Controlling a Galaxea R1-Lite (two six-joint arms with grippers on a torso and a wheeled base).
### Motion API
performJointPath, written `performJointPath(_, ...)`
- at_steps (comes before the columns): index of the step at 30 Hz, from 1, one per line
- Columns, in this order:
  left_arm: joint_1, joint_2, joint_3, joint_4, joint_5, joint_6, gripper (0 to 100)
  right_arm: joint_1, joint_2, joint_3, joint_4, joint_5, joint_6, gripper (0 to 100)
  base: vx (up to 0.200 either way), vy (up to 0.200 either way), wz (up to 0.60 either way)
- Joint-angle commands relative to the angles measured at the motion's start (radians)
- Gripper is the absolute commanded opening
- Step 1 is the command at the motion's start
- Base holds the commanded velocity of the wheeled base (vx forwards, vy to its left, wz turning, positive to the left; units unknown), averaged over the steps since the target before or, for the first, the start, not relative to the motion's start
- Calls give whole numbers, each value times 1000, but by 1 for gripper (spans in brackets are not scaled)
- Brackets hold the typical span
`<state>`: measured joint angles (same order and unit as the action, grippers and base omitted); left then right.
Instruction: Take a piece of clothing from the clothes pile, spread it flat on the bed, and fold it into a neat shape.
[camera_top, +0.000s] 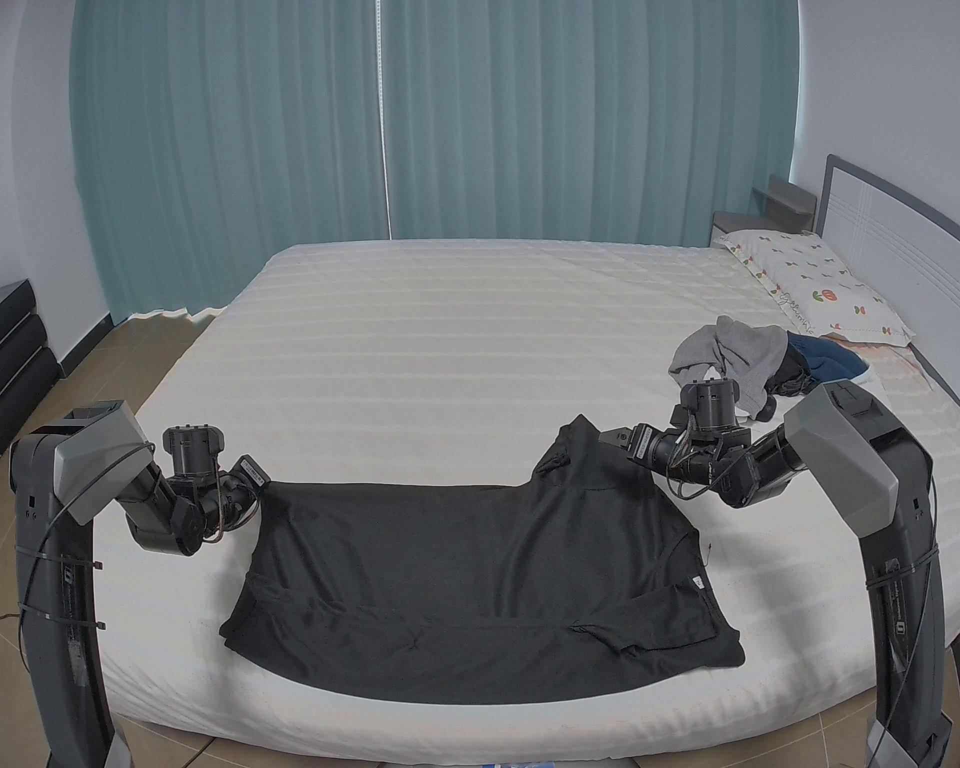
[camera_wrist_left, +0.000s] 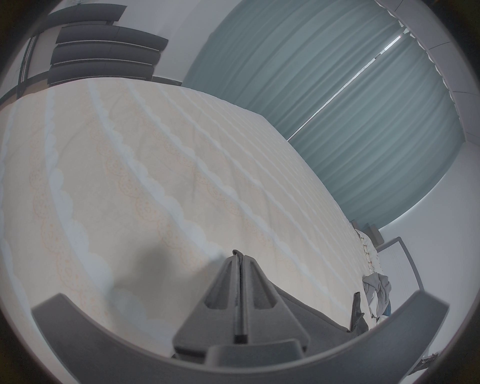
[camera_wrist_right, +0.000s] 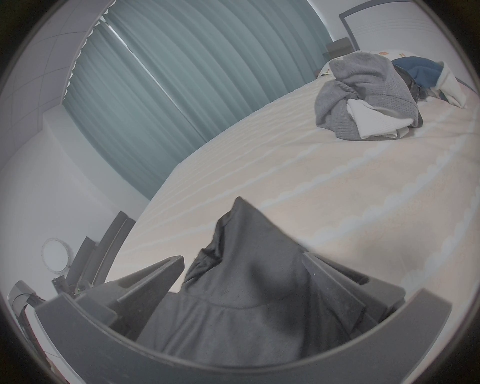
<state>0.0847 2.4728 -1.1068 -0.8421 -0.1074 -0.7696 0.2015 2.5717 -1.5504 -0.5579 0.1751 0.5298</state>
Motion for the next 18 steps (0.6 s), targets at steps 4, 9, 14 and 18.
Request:
performJointPath(4,3,2,-2,0,0,0,0,-13,81,-66,6,-19,1,100,0,0,0)
performJointPath(9,4,2,-2,0,0,0,0,-11,96,-86,3,-22,3,100,0,0,0)
performJointPath(14,4,0,-2,0,0,1,0,-13,117,-126,1,-49,21,100,0,0,0)
performJointPath(18,4,0,-2,0,0,1,0,-14,120,-128,6,-51,33,0,0,0,0)
